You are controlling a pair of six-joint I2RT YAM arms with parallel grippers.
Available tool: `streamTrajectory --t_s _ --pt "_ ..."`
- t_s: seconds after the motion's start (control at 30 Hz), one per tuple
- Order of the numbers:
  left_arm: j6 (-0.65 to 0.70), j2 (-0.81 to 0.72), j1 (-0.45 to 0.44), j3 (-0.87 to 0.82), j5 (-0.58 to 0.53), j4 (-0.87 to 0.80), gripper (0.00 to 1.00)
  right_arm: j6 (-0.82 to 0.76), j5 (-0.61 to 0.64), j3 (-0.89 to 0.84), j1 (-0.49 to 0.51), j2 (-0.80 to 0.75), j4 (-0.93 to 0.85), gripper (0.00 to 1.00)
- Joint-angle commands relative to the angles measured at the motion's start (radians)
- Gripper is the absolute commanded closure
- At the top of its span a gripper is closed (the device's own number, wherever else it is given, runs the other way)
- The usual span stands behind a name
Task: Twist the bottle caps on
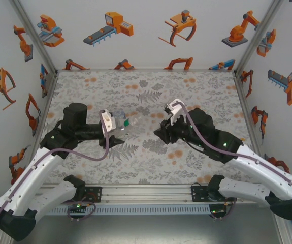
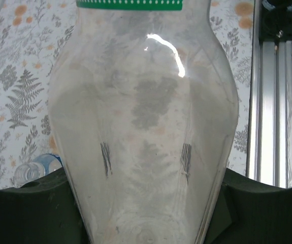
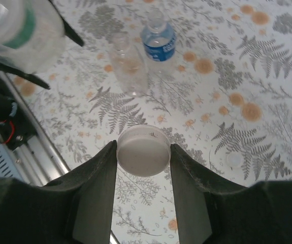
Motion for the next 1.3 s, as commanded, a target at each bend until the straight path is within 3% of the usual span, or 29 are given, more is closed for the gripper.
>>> streamTrajectory --t_s 0.0,0.47,0.8,1.27 --pt "0.128 -0.029 -0.019 -0.041 0.044 -0.051 0.95 -0.142 -0.148 -0.008 0.007 -0.035 0.071 0.71" --pt "0.139 -0.026 -0.026 -0.093 0.006 -0.044 0.99 -0.388 -0.471 0.04 0.007 -0.032 0.144 0.77" --pt "0.138 -0.031 -0.031 -0.102 0.008 -0.045 1.0 -0.435 -0.519 0.1 0.007 0.061 0.142 0.77" --pt "0.164 -0.032 -0.035 -0.102 0.01 -0.067 1.0 -0.565 -0.553 0.247 0.007 0.166 -0.058 0.78"
